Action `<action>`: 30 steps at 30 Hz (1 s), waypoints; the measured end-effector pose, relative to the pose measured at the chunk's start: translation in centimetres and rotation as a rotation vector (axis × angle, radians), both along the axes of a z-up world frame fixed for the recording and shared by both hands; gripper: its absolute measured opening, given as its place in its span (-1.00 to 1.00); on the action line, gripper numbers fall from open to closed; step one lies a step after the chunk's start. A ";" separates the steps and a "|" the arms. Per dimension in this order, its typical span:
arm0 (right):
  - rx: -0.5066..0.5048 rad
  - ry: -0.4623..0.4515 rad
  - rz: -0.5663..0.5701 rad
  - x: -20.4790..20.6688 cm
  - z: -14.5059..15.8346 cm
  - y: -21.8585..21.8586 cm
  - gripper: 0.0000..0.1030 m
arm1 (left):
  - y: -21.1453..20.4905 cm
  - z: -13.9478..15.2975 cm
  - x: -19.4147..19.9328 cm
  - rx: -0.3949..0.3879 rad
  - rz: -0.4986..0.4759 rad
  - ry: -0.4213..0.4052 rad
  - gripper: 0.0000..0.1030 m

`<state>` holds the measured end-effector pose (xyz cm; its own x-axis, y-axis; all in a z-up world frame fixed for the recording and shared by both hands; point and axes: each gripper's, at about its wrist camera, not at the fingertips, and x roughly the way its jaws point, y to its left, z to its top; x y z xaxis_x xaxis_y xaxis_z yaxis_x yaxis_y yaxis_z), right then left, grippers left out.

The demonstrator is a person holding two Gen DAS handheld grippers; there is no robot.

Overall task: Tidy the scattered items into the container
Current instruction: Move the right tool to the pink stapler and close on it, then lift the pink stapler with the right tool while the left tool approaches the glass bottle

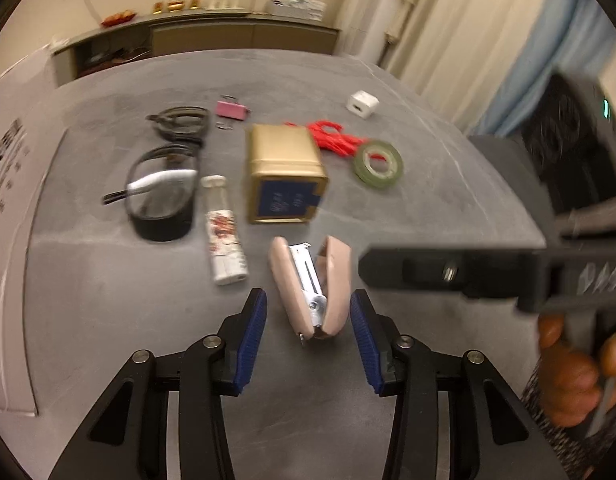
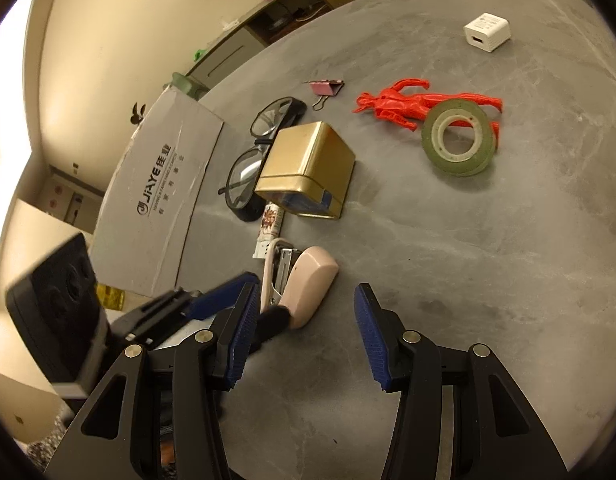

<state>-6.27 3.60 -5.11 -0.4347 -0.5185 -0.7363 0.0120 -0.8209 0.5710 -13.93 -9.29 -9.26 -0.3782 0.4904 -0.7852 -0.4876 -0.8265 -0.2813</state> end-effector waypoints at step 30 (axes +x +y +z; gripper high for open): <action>0.663 0.309 0.252 2.4 1.4 -9.0 -0.32 | -5.2 0.7 -2.5 -0.071 0.213 0.029 -0.13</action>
